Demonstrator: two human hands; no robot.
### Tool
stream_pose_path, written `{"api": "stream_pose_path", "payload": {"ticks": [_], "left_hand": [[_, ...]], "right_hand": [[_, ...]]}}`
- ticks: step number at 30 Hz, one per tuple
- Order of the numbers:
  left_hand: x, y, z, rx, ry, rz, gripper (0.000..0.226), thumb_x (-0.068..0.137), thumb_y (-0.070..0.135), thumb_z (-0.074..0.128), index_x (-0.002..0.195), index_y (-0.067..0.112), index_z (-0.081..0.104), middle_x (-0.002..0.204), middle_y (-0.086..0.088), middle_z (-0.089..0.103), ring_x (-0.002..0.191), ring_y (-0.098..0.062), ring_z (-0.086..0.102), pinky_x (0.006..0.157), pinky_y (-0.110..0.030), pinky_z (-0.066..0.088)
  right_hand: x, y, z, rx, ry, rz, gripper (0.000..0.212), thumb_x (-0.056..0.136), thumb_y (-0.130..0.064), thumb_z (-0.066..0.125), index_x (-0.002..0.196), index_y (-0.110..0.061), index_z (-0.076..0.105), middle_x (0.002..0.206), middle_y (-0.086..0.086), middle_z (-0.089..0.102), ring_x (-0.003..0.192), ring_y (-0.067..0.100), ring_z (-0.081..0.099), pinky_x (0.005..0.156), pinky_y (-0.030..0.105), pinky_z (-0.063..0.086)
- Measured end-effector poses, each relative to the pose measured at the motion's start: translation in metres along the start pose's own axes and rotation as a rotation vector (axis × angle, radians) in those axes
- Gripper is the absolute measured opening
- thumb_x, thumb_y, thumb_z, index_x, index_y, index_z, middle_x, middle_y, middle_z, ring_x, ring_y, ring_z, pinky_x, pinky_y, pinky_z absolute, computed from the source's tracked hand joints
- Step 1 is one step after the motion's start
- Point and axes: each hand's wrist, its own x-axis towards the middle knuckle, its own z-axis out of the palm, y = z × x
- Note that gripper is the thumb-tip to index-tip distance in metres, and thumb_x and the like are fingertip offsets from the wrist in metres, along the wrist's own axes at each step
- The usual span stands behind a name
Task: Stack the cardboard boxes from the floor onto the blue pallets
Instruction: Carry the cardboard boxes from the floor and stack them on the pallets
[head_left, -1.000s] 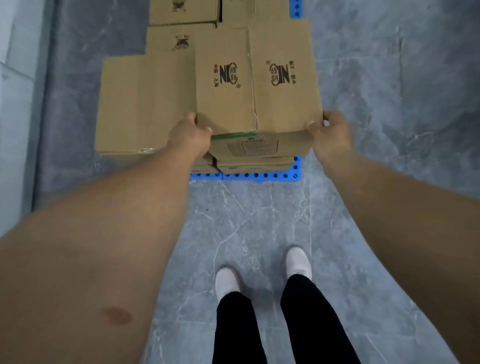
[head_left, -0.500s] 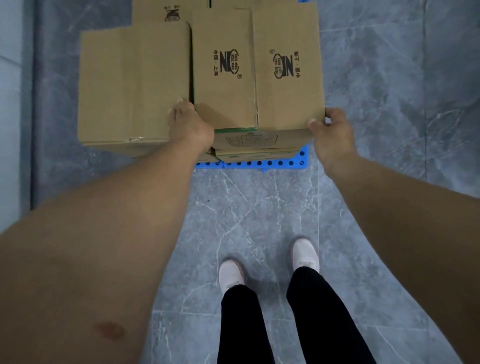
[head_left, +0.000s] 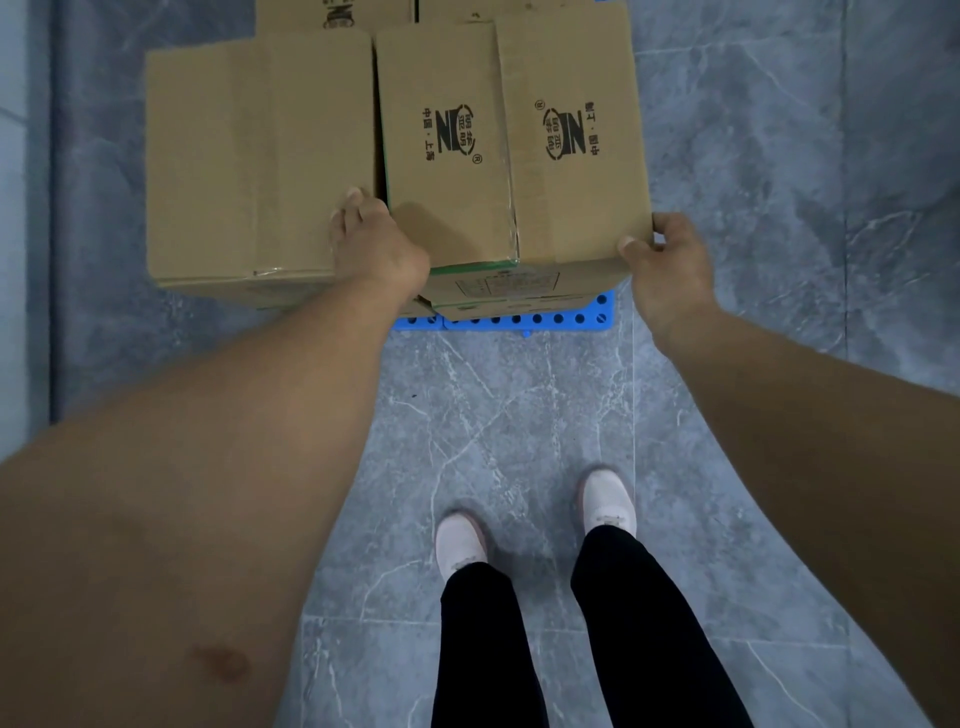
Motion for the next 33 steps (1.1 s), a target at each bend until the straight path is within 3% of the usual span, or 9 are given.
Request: {"api": "stream_pose_path", "payload": {"ticks": [3,7,11,15,18,20,24,33], "left_hand": [[0.000,0.001,0.004,-0.033,0.039,0.001,0.054,0.086,0.002,0.046,0.139,-0.001,0.033,0.156,-0.010,0.011,0.144,-0.026,0.007,0.118,-0.029,0.005],[-0.007,0.002,0.004,-0.122,0.095,-0.015,0.055,0.083,-0.002,0.045,0.137,0.002,0.032,0.146,-0.012,0.030,0.137,-0.030,0.022,0.114,-0.037,0.021],[-0.020,-0.004,-0.008,-0.161,0.096,-0.029,0.057,0.083,-0.001,0.047,0.138,0.006,0.031,0.145,-0.012,0.033,0.136,-0.028,0.026,0.112,-0.039,0.026],[-0.049,-0.007,-0.024,-0.187,0.075,-0.022,0.058,0.086,0.005,0.047,0.141,0.005,0.029,0.147,-0.013,0.033,0.136,-0.029,0.027,0.113,-0.039,0.025],[-0.079,-0.008,-0.035,-0.251,0.026,-0.037,0.055,0.088,0.007,0.043,0.141,0.008,0.031,0.145,-0.012,0.037,0.132,-0.029,0.035,0.108,-0.041,0.033],[-0.104,-0.010,-0.041,-0.279,-0.025,-0.051,0.051,0.089,0.012,0.045,0.139,0.013,0.034,0.141,-0.011,0.041,0.126,-0.029,0.041,0.103,-0.044,0.039],[-0.162,-0.020,-0.054,-0.216,-0.089,-0.087,0.057,0.092,0.020,0.049,0.144,0.015,0.027,0.147,-0.010,0.033,0.135,-0.027,0.030,0.111,-0.041,0.028],[-0.277,-0.047,-0.100,-0.212,-0.091,-0.246,0.058,0.096,0.041,0.038,0.147,0.017,0.024,0.156,-0.005,0.016,0.144,-0.022,0.011,0.117,-0.039,0.010]], "right_hand": [[0.001,-0.001,0.001,-0.010,-0.017,-0.016,0.031,0.093,-0.025,0.051,0.124,-0.022,0.050,0.094,-0.014,0.052,0.081,0.001,0.050,0.062,0.014,0.035],[0.001,-0.004,0.000,-0.037,-0.037,-0.011,0.034,0.093,-0.025,0.050,0.127,-0.022,0.047,0.100,-0.010,0.052,0.085,0.006,0.050,0.061,0.014,0.035],[-0.005,-0.015,-0.005,-0.117,-0.046,0.014,0.050,0.093,-0.024,0.052,0.139,-0.018,0.035,0.104,-0.005,0.050,0.084,0.009,0.048,0.058,0.018,0.036],[-0.025,-0.039,-0.014,-0.268,-0.031,0.020,0.057,0.091,-0.016,0.054,0.142,-0.013,0.030,0.132,0.010,0.046,0.093,0.017,0.050,0.067,0.027,0.041],[-0.053,-0.056,-0.024,-0.396,-0.043,-0.061,0.044,0.090,-0.011,0.051,0.133,-0.009,0.040,0.125,0.014,0.051,0.084,0.019,0.052,0.059,0.025,0.041],[-0.075,-0.064,-0.027,-0.496,-0.110,-0.085,0.047,0.090,-0.013,0.050,0.136,-0.012,0.039,0.122,0.012,0.052,0.085,0.022,0.055,0.054,0.025,0.038],[-0.125,-0.075,-0.034,-0.656,-0.268,-0.138,0.044,0.090,-0.017,0.048,0.134,-0.015,0.040,0.117,0.011,0.051,0.082,0.027,0.056,0.054,0.029,0.041],[-0.224,-0.115,-0.062,-0.929,-0.489,-0.292,0.052,0.094,-0.026,0.044,0.142,-0.016,0.031,0.139,0.011,0.037,0.112,0.030,0.051,0.086,0.038,0.048]]}}
